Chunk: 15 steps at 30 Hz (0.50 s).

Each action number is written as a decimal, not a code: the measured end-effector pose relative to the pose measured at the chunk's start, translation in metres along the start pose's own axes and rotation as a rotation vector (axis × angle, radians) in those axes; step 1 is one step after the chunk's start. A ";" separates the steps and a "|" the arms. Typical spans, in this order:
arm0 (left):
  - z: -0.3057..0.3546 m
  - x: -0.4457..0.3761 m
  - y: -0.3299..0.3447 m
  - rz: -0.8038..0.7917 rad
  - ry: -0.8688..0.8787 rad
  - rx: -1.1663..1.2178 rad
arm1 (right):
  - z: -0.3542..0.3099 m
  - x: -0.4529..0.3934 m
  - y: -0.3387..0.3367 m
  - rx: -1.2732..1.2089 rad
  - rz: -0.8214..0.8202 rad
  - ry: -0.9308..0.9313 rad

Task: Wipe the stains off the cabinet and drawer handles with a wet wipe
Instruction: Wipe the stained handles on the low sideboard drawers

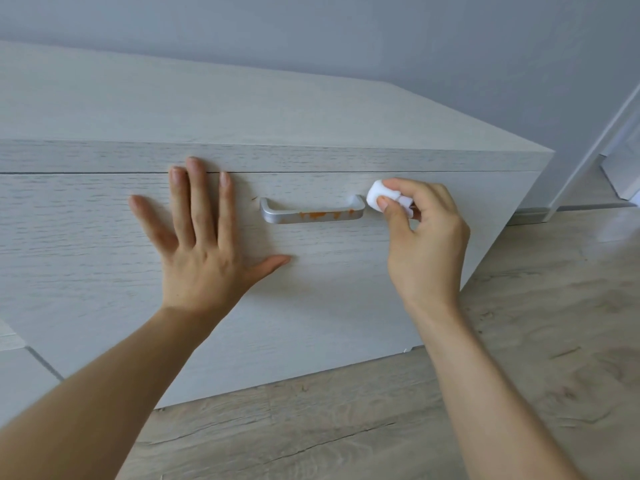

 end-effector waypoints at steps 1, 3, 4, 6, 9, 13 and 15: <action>0.000 0.001 0.001 0.011 0.003 -0.006 | 0.001 -0.001 0.000 -0.010 -0.005 0.002; 0.001 0.002 0.001 0.025 0.009 -0.020 | 0.004 -0.001 0.001 -0.059 -0.037 0.046; 0.002 0.003 0.001 0.030 0.012 -0.025 | 0.006 0.000 0.002 -0.098 -0.050 0.090; 0.003 0.005 0.002 0.043 0.014 -0.038 | 0.009 0.003 0.003 -0.205 -0.055 0.207; 0.003 0.007 0.005 0.056 0.014 -0.055 | 0.009 0.009 0.003 -0.319 -0.049 0.285; 0.003 0.007 0.007 0.072 0.010 -0.069 | 0.008 0.011 0.005 -0.379 -0.038 0.346; 0.003 0.007 0.007 0.078 0.011 -0.070 | 0.009 0.010 0.005 -0.431 -0.029 0.392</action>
Point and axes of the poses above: each hand's wrist, its own x-axis away from the middle knuckle, its own y-axis out of the palm, z = x × y, the point moved 2 cm from there along -x, towards the middle knuckle, and after that the axes turned 9 degrees about z, right-handed, at the moved point
